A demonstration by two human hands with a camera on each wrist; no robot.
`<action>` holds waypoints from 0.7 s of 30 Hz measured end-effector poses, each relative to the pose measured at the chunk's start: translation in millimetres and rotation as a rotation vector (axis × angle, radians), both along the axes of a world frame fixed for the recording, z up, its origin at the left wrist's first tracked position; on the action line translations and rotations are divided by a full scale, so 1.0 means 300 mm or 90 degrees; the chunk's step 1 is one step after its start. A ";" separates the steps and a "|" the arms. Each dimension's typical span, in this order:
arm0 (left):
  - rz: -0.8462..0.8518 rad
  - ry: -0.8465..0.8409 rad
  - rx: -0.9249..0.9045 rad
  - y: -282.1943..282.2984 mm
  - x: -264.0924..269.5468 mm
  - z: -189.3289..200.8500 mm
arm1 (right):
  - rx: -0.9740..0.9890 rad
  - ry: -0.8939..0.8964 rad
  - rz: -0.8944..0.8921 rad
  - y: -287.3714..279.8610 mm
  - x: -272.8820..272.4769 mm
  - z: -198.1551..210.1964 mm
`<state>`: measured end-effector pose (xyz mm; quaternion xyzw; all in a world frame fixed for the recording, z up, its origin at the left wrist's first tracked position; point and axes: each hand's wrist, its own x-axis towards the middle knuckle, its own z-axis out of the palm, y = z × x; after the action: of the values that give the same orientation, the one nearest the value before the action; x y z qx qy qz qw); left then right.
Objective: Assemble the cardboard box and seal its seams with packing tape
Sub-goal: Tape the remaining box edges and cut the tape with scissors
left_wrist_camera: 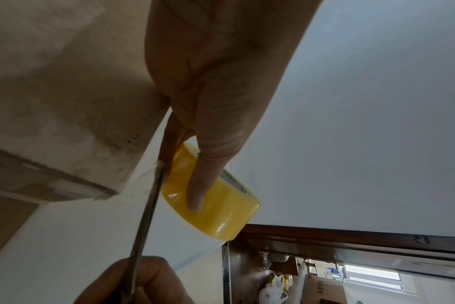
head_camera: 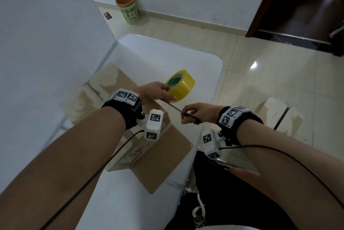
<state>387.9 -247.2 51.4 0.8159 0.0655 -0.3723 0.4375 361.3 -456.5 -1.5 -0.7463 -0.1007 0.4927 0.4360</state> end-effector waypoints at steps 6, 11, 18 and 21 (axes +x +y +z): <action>0.104 0.006 -0.088 0.001 0.024 0.021 | -0.089 0.024 0.038 0.000 0.011 -0.027; 0.155 -0.014 -0.127 0.027 0.039 0.047 | -0.202 -0.028 -0.119 0.019 0.066 -0.081; 0.128 -0.015 -0.097 0.110 0.055 0.092 | -0.397 -0.206 0.014 0.107 0.200 -0.134; 0.134 -0.014 -0.093 0.134 0.056 0.110 | -0.395 -0.230 0.087 0.159 0.238 -0.158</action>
<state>404.7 -207.1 84.3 0.7745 0.1191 -0.3193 0.5329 432.8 -408.8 -48.9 -0.9095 -0.0716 0.3884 0.1299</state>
